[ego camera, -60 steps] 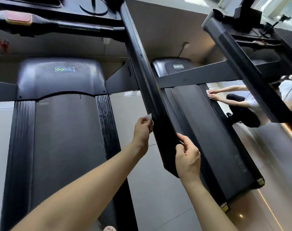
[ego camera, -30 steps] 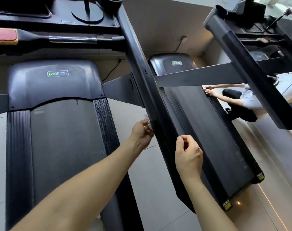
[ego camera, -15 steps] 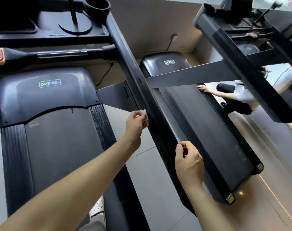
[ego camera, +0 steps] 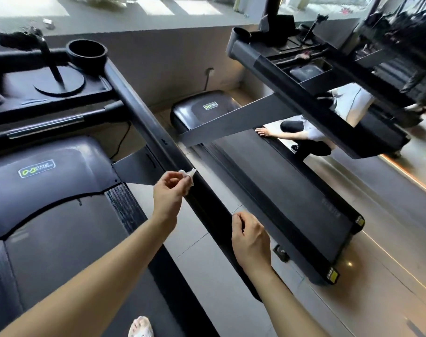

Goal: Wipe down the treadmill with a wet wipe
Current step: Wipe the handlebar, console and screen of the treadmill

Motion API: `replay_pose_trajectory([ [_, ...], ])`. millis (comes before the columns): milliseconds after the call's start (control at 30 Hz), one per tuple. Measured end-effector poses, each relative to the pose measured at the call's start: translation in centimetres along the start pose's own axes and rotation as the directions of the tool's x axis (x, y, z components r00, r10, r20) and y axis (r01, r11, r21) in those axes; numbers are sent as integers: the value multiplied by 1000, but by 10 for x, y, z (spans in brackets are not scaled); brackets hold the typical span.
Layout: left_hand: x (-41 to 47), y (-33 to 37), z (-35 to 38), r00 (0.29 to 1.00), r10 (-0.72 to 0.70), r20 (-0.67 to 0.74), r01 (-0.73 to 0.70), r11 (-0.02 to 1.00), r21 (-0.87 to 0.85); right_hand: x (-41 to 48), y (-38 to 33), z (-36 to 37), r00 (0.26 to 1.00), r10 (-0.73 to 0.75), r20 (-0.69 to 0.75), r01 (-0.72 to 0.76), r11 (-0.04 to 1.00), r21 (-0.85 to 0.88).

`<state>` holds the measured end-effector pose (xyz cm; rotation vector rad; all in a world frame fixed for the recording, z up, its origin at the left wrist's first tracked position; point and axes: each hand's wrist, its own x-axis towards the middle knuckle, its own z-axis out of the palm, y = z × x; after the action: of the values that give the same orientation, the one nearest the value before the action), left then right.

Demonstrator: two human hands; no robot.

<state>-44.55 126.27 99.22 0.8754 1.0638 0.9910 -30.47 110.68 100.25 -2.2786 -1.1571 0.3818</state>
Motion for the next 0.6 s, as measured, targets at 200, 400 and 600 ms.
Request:
replay_pose_trajectory([
  [200,-106,-44,28,967,14,255,-76,969,235,2,2,-3,1000,11,-15,-10,1000,16],
  [400,-68,-27,17,970,76,231,-145,944,298,-3,-2,-2,1000,26,-17,-25,998,52],
  [600,53,27,-9,978,118,-174,-65,958,280,-3,-7,-2,999,45,-18,-45,999,28],
])
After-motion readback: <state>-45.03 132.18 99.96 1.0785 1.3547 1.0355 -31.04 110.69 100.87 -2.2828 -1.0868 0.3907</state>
